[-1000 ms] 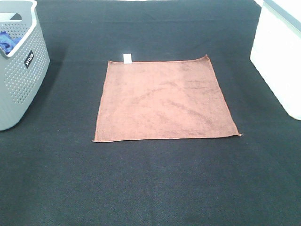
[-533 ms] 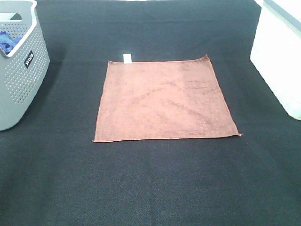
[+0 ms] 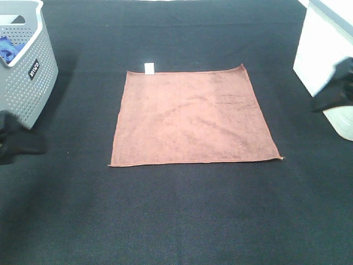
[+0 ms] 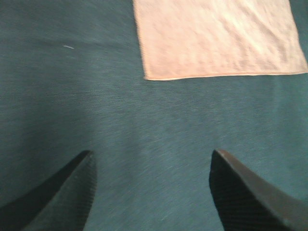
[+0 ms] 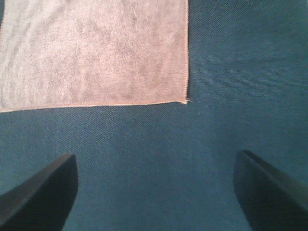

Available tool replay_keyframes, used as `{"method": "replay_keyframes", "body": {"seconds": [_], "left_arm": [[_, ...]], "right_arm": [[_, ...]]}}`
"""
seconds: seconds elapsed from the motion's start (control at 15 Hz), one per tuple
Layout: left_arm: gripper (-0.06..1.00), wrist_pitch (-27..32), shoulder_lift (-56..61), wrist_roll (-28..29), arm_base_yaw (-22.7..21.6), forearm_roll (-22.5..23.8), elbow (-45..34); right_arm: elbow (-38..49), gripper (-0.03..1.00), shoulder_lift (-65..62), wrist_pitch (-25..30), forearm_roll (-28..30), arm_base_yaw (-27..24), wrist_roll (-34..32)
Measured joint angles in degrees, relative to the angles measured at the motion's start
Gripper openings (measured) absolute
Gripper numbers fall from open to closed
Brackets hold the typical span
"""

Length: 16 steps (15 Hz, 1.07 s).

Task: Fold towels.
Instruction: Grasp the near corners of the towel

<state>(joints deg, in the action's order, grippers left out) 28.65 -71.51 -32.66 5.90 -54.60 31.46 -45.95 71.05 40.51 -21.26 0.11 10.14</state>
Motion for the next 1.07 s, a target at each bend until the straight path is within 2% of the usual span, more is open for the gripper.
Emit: {"method": "replay_keyframes", "body": {"seconds": [0.13, 0.2, 0.4, 0.6, 0.8, 1.07], "left_arm": [[0.64, 1.8, -9.2, -8.1, 0.0, -8.9, 3.6], [0.64, 1.8, -9.2, -8.1, 0.0, -8.9, 3.6], [0.64, 5.7, -19.9, -13.8, 0.0, -15.9, 8.7], [0.64, 6.3, -30.1, -14.8, 0.1, -17.3, 14.8], [0.64, 6.2, -37.6, -16.5, 2.8, -17.4, 20.5], [0.64, 3.8, -42.5, -17.0, 4.8, -17.7, 24.4]], "right_arm": [[-3.4, 0.83, 7.8, -0.1, -1.4, 0.0, 1.1], [-3.4, 0.83, 7.8, -0.1, -1.4, 0.0, 1.1], [-8.3, 0.83, 18.3, 0.4, -4.8, -0.1, 4.1], [-13.9, 0.83, 29.0, 1.4, -9.5, -0.1, 9.7], [-19.6, 0.83, 37.8, 2.5, -10.5, -1.2, 11.9], [-22.2, 0.83, 43.2, 3.2, -10.6, -2.0, 14.8]]}}
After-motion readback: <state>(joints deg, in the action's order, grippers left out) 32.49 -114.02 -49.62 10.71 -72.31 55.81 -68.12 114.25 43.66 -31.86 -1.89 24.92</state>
